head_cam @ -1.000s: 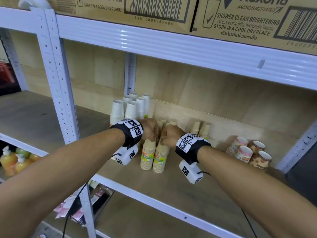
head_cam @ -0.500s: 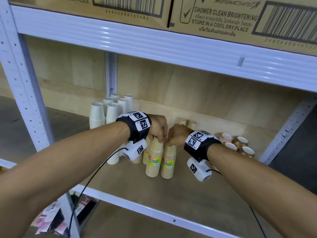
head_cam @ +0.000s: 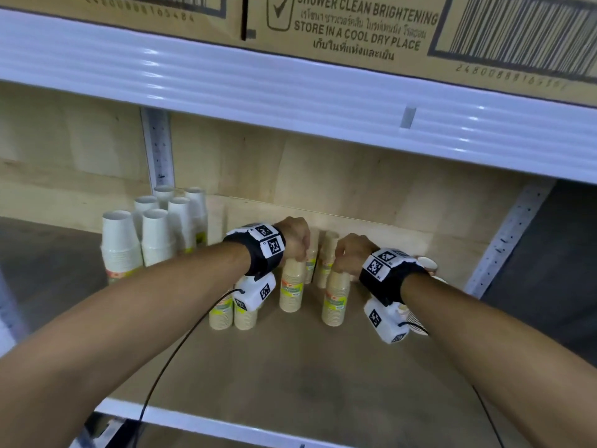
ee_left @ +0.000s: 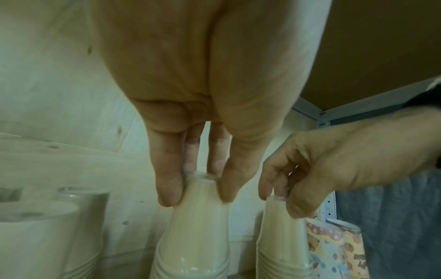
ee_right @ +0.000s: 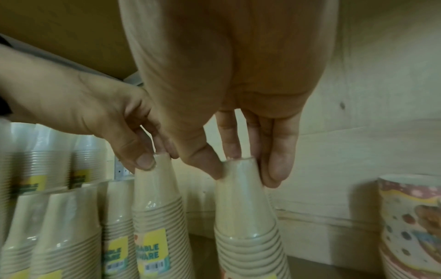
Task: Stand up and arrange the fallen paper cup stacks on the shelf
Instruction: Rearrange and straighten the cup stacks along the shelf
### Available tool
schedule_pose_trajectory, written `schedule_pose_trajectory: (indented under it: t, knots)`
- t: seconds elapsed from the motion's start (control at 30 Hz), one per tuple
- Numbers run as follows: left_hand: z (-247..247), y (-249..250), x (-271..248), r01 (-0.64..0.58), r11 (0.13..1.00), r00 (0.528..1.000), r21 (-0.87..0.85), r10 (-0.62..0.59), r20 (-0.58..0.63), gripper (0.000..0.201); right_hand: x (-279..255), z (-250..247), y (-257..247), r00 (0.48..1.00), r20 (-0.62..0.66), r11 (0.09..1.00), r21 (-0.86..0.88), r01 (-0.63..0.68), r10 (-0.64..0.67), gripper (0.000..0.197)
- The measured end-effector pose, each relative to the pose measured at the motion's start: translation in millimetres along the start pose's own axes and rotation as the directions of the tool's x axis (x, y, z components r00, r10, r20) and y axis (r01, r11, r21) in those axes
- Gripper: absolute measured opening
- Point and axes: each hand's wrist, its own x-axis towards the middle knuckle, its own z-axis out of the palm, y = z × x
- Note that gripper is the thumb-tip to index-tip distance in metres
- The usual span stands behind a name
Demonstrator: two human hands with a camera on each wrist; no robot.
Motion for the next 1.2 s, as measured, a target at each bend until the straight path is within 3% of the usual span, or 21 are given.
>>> schedule_pose_trajectory:
  t: [0.33,0.67,1.2]
  knots:
    - [13,3,44,-0.007,1.000,1.000,-0.018,0.007,-0.031,0.028,60,8,37,0.985,-0.114,0.992,0.032,-0.123,0.126,0.036]
    - [21,3,73,-0.006,0.999,1.000,-0.036,0.005,-0.014,0.027,99,15,58,0.982,-0.144,0.987,0.122,-0.107,0.124,0.026]
    - [25,-2,86,-0.018,0.998,1.000,-0.066,0.019,0.017,0.025,118,19,66,0.981,-0.142,0.975,0.196,-0.102,0.131,0.021]
